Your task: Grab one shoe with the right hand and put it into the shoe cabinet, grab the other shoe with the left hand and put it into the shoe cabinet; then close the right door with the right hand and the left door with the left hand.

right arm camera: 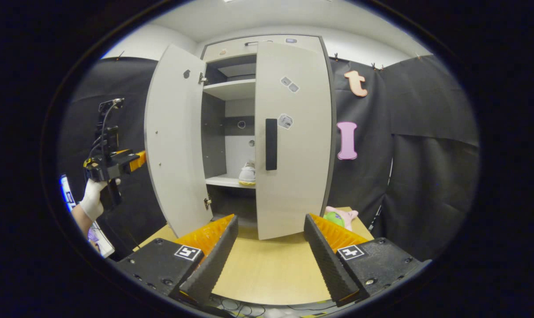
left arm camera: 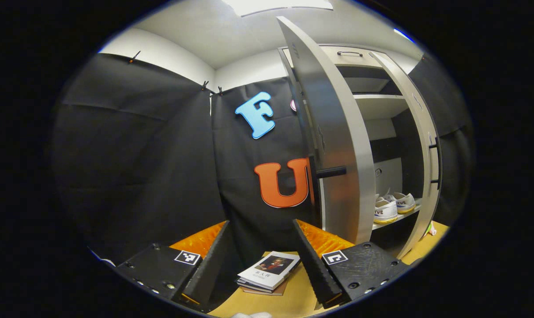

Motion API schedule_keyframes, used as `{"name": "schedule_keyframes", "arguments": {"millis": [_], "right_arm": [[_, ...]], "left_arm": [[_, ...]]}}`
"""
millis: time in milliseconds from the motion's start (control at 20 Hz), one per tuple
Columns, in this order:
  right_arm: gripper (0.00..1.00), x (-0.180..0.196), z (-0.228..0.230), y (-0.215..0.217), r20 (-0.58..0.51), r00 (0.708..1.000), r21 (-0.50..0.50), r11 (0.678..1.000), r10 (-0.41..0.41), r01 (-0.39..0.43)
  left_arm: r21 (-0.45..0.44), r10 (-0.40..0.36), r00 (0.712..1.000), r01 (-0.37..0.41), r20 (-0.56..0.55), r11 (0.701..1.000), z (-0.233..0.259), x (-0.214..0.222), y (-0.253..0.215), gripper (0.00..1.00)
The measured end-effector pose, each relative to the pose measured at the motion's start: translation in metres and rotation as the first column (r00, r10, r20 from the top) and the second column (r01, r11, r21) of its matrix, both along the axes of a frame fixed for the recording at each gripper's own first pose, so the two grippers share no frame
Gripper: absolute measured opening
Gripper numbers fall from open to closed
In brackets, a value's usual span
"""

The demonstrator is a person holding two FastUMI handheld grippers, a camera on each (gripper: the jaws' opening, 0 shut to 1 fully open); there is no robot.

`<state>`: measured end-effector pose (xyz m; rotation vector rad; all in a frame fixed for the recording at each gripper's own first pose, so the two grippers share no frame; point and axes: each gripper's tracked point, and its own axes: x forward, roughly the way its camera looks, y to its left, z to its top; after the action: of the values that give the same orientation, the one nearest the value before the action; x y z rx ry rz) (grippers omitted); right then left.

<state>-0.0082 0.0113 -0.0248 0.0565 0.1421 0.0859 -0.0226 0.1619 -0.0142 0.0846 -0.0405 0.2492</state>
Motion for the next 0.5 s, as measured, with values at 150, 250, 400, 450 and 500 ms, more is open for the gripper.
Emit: {"name": "schedule_keyframes", "arguments": {"millis": [150,250,400,450,500], "right_arm": [[0.97,-0.003,-0.003,0.002,0.001,1.000,0.001,1.000,0.002,-0.002],[0.98,-0.003,-0.003,0.003,0.000,1.000,0.009,1.000,0.008,-0.008],[0.98,-0.003,-0.006,0.004,-0.007,1.000,0.008,1.000,0.018,-0.018],[0.98,-0.003,-0.007,0.003,-0.010,1.000,0.006,1.000,0.020,-0.020],[0.98,-0.003,-0.007,0.002,-0.011,1.000,0.005,1.000,0.019,-0.019]], "left_arm": [[-0.011,-0.040,0.999,0.040,0.003,0.999,0.001,-0.001,-0.020,0.85],[-0.006,-0.086,0.996,0.086,0.001,0.996,0.004,-0.001,-0.040,0.85],[-0.012,-0.182,0.983,0.182,-0.004,0.983,0.005,0.004,-0.089,0.85],[-0.021,-0.217,0.976,0.217,-0.008,0.976,0.003,0.007,-0.108,0.85],[-0.028,-0.254,0.967,0.253,-0.012,0.967,0.001,0.011,-0.129,0.85]]}}
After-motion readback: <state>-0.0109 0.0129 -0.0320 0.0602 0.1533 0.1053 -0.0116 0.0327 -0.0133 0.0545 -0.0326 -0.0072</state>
